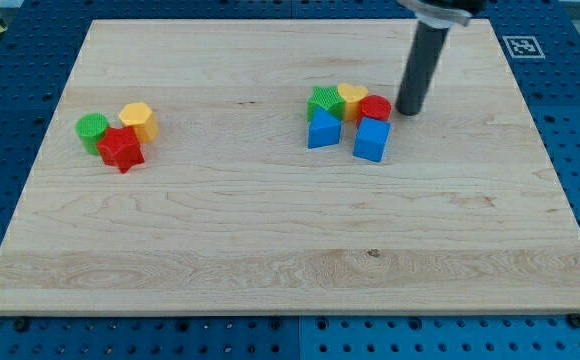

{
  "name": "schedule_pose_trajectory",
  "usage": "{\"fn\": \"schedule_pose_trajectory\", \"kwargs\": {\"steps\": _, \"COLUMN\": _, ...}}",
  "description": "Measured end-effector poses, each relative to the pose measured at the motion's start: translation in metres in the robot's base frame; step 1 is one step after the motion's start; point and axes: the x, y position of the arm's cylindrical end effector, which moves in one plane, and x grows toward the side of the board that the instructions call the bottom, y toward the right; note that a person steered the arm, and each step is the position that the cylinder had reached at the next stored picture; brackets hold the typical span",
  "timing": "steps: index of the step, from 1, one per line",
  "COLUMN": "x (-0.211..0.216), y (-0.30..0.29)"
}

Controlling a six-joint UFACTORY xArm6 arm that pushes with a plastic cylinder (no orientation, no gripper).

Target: Seperate the group of blocks

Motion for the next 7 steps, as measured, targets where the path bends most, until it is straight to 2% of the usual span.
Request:
{"fn": "schedule_pose_trajectory", "kwargs": {"steps": 1, "x": 0.001, "y": -0.032}}
{"fn": "schedule_pose_trajectory", "kwargs": {"steps": 3, "x": -0.001, "y": -0.054}}
{"fn": "schedule_pose_trajectory", "kwargs": {"steps": 4, "x": -0.025, "y": -0.078}}
{"fn": "schedule_pose_trajectory", "kwargs": {"steps": 5, "x": -0.030, "y": -0.081}}
{"fn": "schedule_pose_trajectory", "kwargs": {"steps": 7, "x": -0.004, "y": -0.048}}
